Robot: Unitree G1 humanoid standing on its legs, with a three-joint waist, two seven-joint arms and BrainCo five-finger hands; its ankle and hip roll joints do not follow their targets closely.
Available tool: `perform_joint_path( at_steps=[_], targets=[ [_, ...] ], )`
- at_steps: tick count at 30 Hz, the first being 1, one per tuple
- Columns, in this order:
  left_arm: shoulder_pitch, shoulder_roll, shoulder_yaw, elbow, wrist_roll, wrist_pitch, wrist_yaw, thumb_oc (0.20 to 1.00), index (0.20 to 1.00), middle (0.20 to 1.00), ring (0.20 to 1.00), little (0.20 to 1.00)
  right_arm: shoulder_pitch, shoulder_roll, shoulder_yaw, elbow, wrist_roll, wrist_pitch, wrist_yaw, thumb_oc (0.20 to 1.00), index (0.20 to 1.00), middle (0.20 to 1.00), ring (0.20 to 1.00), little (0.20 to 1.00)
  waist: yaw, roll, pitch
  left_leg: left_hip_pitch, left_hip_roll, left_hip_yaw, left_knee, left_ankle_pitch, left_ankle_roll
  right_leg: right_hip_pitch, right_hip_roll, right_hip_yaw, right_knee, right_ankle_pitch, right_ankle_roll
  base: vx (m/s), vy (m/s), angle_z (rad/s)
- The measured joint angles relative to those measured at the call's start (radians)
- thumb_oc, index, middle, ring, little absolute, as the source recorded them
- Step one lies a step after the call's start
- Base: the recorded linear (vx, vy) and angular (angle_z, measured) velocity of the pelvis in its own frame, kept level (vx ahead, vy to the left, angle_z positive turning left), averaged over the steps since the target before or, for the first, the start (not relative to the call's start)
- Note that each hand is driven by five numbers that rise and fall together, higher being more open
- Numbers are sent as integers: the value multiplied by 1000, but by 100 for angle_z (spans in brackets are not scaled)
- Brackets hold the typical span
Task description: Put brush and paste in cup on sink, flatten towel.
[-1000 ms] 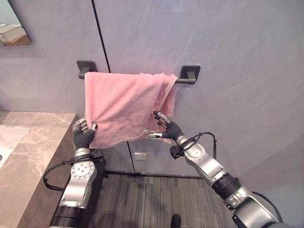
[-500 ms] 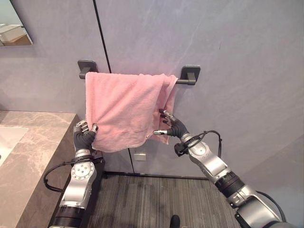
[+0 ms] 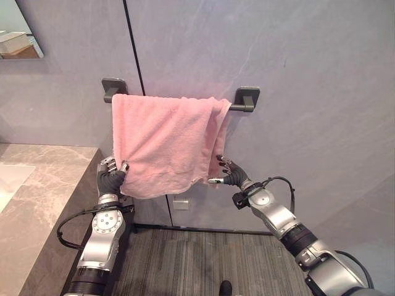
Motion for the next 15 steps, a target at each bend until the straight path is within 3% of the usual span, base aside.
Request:
perform_joint_path(
  at_steps=[15],
  targets=[
    [14,0,-9,25,-1,-1,-7,200,200,200,200,200,-80,21,1,8,2,0,-19,1000,1000,1000,1000,1000,12,4,-8,-16,1,-10,0,1,-1,-6,0,-10,0,-1,0,0,0,0]
  ],
)
